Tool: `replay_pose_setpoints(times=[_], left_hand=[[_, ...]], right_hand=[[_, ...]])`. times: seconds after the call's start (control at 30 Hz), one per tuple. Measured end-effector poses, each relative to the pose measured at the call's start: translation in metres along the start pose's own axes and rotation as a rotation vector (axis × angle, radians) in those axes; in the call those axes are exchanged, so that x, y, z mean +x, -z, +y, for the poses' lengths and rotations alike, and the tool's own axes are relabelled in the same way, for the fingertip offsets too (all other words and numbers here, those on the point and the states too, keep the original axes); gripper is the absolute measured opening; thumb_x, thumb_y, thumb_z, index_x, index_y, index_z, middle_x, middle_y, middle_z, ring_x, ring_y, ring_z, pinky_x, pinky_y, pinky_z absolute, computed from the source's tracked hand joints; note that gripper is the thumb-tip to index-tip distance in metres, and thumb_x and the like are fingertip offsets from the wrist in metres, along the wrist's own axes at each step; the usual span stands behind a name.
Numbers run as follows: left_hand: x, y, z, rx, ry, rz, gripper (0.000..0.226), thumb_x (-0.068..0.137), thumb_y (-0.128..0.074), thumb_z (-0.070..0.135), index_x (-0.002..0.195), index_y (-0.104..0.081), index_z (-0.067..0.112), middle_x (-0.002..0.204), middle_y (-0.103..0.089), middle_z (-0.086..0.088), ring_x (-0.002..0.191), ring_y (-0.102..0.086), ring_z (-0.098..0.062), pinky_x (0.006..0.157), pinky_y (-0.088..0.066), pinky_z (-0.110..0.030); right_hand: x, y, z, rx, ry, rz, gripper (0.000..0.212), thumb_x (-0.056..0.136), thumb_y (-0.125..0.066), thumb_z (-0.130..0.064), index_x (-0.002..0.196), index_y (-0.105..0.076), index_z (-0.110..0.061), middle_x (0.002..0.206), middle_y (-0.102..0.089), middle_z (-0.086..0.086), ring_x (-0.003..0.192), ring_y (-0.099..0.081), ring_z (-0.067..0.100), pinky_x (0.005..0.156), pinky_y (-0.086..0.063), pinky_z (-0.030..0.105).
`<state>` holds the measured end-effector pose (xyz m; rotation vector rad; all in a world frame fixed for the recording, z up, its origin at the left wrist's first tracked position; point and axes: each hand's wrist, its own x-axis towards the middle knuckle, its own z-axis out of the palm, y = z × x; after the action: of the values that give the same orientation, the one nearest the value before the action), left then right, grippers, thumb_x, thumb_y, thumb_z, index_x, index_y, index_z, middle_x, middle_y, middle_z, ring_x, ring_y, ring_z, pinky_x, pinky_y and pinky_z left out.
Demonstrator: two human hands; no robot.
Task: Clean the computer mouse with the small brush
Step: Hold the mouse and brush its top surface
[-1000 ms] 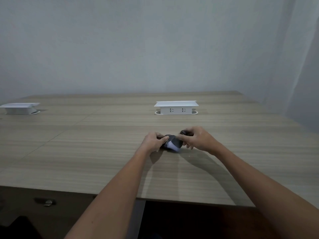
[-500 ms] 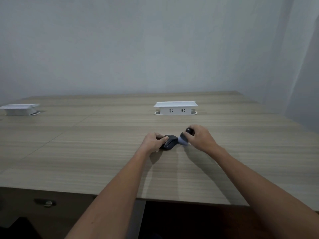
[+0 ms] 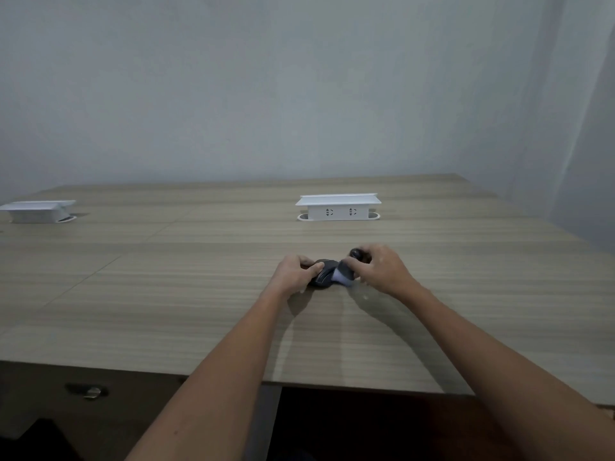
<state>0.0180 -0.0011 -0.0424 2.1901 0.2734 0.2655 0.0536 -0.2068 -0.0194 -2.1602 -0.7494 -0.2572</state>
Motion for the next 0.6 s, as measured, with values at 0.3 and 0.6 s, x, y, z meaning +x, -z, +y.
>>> replay_pose_setpoints(times=[0.3, 0.6], left_hand=[[0.002, 0.001, -0.001, -0.026, 0.0, -0.005, 0.028, 0.092, -0.065, 0.036, 0.105, -0.075, 0.012, 0.087, -0.075, -0.01, 0.055, -0.053, -0.018, 0.052, -0.042, -0.024], [-0.003, 0.001, 0.002, -0.023, -0.018, 0.011, 0.029, 0.093, -0.064, 0.032, 0.109, -0.074, 0.01, 0.075, -0.066, -0.005, 0.047, -0.045, -0.014, 0.035, -0.032, -0.014]], right_hand=[[0.001, 0.0, -0.005, -0.056, 0.025, -0.004, 0.023, 0.087, -0.066, -0.024, 0.077, -0.07, -0.004, 0.064, -0.069, 0.008, 0.058, -0.064, 0.022, 0.057, -0.05, 0.034], [-0.002, 0.001, -0.003, 0.033, -0.034, 0.028, 0.023, 0.087, -0.066, -0.024, 0.076, -0.071, -0.004, 0.066, -0.071, 0.01, 0.056, -0.061, 0.015, 0.056, -0.05, 0.032]])
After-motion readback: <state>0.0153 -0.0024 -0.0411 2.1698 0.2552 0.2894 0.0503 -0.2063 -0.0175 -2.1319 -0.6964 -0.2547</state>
